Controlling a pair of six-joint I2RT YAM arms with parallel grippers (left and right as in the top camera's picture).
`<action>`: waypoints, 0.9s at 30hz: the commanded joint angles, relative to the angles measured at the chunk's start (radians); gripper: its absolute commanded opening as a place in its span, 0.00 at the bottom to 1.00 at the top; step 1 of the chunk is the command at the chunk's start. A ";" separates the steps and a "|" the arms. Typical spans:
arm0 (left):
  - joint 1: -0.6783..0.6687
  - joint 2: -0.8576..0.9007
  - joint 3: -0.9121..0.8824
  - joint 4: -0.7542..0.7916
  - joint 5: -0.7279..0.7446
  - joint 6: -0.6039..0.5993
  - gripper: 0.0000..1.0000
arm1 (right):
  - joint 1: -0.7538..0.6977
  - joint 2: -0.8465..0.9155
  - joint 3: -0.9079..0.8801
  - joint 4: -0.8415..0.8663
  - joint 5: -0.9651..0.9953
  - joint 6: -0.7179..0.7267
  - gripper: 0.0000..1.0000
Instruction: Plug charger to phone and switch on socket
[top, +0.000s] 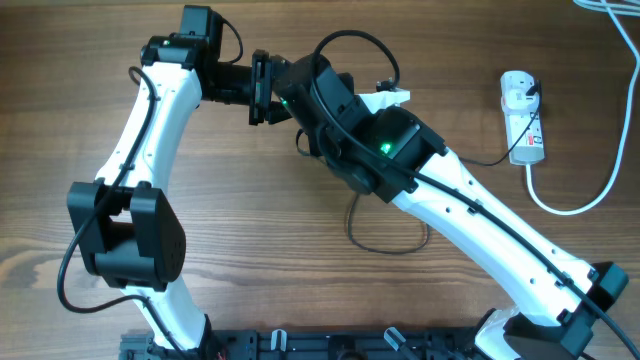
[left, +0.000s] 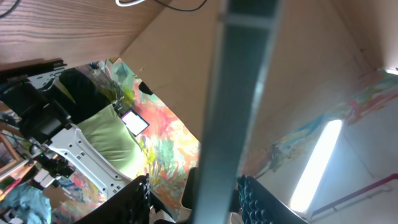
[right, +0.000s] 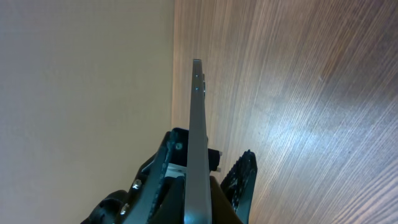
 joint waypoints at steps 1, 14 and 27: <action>0.000 -0.033 0.001 0.002 0.023 0.001 0.44 | 0.002 -0.001 0.011 0.013 0.024 0.011 0.06; 0.000 -0.033 0.001 0.002 0.023 0.001 0.32 | 0.002 -0.001 0.011 0.016 0.014 0.010 0.11; 0.000 -0.033 0.001 0.002 0.023 0.001 0.14 | 0.002 -0.001 0.011 0.031 -0.018 0.010 0.13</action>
